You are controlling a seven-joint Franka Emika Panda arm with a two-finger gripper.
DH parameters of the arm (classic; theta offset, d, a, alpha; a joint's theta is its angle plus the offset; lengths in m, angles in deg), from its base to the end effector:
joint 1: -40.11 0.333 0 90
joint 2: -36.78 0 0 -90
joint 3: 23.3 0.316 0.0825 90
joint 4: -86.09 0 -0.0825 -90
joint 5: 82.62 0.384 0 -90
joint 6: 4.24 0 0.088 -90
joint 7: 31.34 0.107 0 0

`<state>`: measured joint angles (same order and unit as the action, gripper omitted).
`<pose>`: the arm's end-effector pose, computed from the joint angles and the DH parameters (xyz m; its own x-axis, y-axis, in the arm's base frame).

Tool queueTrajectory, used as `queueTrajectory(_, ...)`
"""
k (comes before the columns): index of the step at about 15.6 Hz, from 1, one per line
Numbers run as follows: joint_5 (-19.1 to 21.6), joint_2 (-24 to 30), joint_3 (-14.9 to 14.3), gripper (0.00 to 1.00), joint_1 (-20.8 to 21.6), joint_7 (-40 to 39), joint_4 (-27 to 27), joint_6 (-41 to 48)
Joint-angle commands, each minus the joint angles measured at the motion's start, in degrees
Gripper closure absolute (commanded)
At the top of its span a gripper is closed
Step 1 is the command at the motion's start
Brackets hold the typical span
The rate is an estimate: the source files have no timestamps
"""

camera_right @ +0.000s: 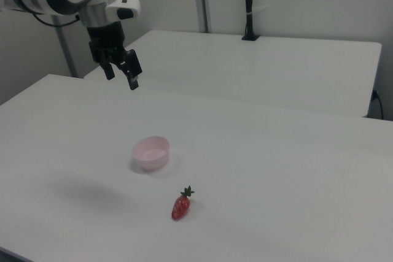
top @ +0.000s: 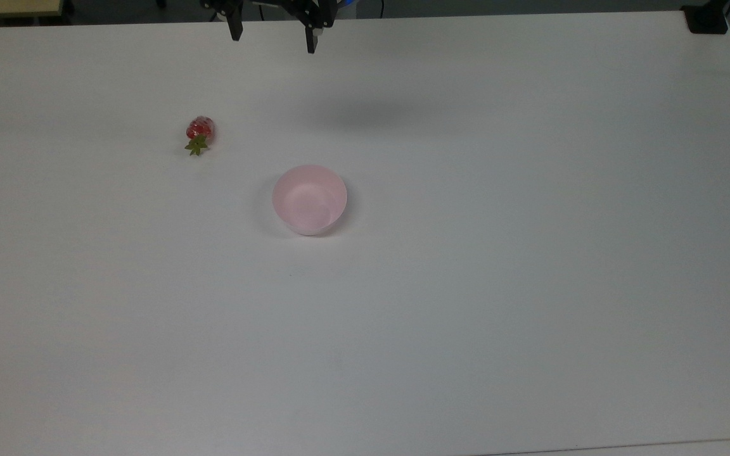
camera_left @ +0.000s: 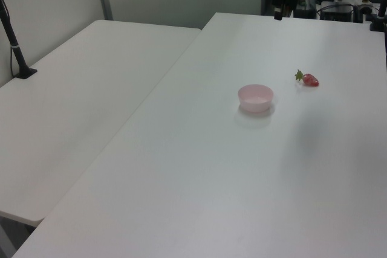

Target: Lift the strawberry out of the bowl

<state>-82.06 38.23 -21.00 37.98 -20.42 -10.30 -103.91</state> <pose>0.5607 0.0028 0.6007 0.9790 -0.1881 0.0793 -0.1867 -0.9821 -0.0242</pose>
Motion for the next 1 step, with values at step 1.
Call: queueTrajectory(1, -0.9, -0.7, -1.3, 0.0, 2.0, -1.8, 0.1, -1.5)
